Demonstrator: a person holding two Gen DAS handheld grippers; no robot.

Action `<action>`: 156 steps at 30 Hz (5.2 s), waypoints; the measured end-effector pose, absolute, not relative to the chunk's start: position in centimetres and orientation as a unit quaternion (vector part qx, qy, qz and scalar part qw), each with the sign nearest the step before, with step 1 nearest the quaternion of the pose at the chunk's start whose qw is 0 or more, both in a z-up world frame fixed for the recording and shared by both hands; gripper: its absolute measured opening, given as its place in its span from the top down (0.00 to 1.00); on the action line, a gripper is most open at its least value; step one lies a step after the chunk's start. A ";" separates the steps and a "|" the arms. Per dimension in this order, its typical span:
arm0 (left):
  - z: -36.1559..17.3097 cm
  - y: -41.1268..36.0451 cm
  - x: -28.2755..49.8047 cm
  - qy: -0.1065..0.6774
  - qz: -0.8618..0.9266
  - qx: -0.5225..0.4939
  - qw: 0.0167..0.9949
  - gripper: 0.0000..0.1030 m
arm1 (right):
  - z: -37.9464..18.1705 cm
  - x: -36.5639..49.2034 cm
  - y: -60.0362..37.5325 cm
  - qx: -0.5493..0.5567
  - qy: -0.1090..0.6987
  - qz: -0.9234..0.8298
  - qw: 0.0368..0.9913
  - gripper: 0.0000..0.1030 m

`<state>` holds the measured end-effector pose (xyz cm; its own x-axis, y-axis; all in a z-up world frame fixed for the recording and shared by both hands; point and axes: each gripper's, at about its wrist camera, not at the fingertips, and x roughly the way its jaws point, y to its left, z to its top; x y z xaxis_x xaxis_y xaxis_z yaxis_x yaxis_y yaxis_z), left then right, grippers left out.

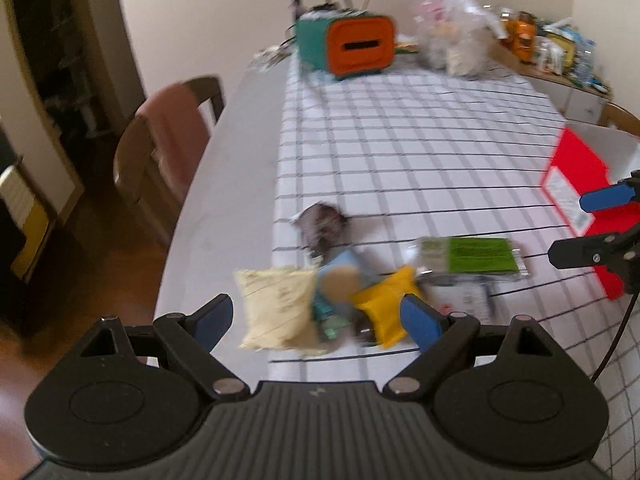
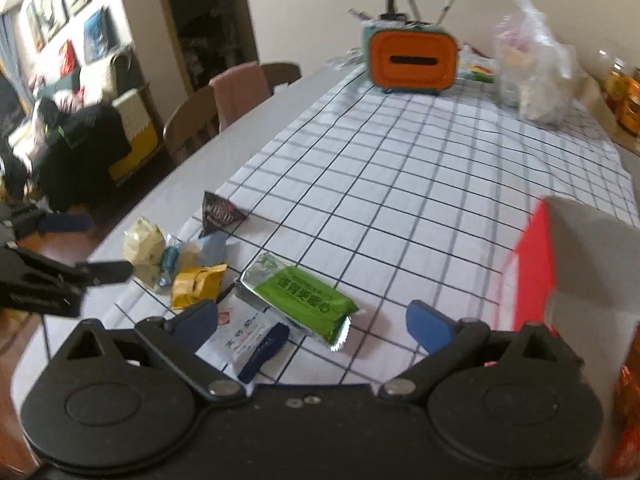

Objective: Organize snacks
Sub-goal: 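Move both grippers back to the pile and grasp the green wafer pack with the right, then grasp the beige printed pouch with the left gripper while the right closes on the green wafer pack, then carry the beige pouch and green wafer pack with both grippers over the red box, then open both grippers to drop the beige pouch and green wafer pack into the box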

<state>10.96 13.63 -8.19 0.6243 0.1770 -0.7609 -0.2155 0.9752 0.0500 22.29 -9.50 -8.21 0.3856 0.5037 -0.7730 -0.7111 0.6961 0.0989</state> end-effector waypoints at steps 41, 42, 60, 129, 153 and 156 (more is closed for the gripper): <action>-13.6 19.3 13.6 0.473 0.128 -0.120 0.864 0.51 | -14.8 25.7 -1.5 -0.229 0.424 0.410 0.774 0.53; -13.5 19.3 13.6 0.472 0.129 -0.120 0.863 0.53 | -14.8 25.7 -1.5 -0.226 0.424 0.404 0.778 0.55; -11.8 18.6 12.3 0.461 0.147 -0.113 0.868 0.63 | -11.7 23.4 -6.2 -0.142 0.407 0.339 0.836 0.59; -8.2 -24.7 31.1 0.524 -0.018 0.068 0.849 0.63 | -7.0 37.6 -38.2 -0.015 0.495 0.192 0.847 0.59; -8.6 -24.7 31.9 0.547 -0.004 0.082 0.833 0.55 | -7.4 36.6 -38.5 -0.027 0.504 0.196 0.841 0.59; -8.1 -24.4 31.3 0.537 -0.005 0.069 0.841 0.49 | -6.8 35.9 -38.9 -0.018 0.501 0.197 0.842 0.59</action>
